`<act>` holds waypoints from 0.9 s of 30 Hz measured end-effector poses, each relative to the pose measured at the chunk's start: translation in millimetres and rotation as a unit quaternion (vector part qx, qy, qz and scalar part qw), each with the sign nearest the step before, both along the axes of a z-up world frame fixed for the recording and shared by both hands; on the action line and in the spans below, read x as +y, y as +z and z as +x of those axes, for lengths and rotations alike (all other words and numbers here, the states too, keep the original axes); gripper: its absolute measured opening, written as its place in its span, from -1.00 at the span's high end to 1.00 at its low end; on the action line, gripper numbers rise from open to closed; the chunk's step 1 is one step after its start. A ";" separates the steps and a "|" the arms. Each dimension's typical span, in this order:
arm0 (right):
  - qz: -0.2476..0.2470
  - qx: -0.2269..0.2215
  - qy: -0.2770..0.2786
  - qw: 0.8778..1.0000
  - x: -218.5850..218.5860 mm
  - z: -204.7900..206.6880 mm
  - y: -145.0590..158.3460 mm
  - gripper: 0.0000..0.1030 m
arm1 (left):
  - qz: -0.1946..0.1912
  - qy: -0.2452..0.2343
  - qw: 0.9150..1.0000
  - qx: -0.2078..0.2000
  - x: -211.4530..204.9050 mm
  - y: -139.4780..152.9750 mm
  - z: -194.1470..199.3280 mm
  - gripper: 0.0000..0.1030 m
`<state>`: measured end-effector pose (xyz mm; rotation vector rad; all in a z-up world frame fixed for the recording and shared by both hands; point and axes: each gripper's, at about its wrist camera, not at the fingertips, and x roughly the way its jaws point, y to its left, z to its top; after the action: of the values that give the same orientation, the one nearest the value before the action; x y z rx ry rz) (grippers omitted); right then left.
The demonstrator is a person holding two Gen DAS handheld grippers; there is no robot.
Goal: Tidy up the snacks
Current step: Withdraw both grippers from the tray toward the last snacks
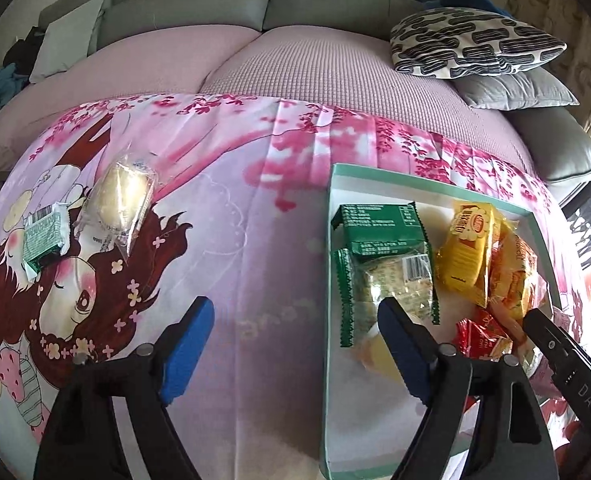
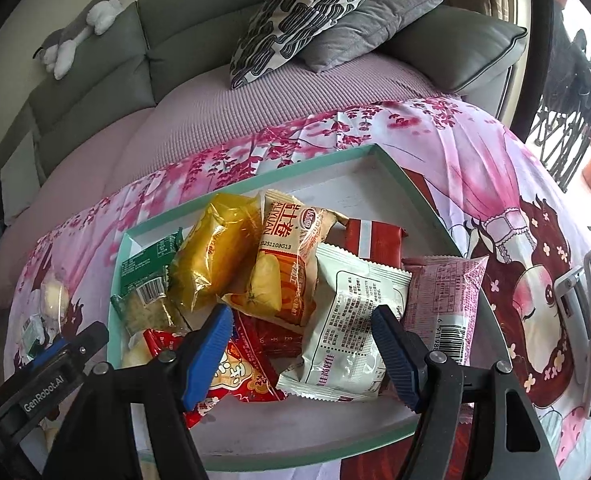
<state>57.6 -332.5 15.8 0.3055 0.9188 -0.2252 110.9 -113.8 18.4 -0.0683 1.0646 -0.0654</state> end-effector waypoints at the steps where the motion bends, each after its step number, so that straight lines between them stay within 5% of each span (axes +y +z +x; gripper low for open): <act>1: 0.000 0.000 0.000 1.000 0.0 0.1 -0.2 -0.46 | 0.001 0.002 1.000 -0.001 0.6 0.1 0.1 -0.64; 9: -0.008 -0.005 -0.001 1.000 -0.5 0.5 0.2 -0.62 | -0.001 0.029 1.000 -0.007 8.7 -2.8 1.8 -0.91; 13: -0.012 -0.012 0.000 1.000 -0.8 0.4 0.3 -1.00 | 0.004 0.042 0.999 -0.008 13.3 -4.2 2.6 -0.98; 27: -0.012 -0.012 0.002 1.000 1.0 0.0 1.5 -1.00 | 0.002 0.038 0.999 -0.004 14.4 -3.6 2.3 -0.98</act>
<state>57.6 -331.5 17.3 0.2828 0.8919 -0.2283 113.3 -99.4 14.8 -0.1043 1.0523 0.0057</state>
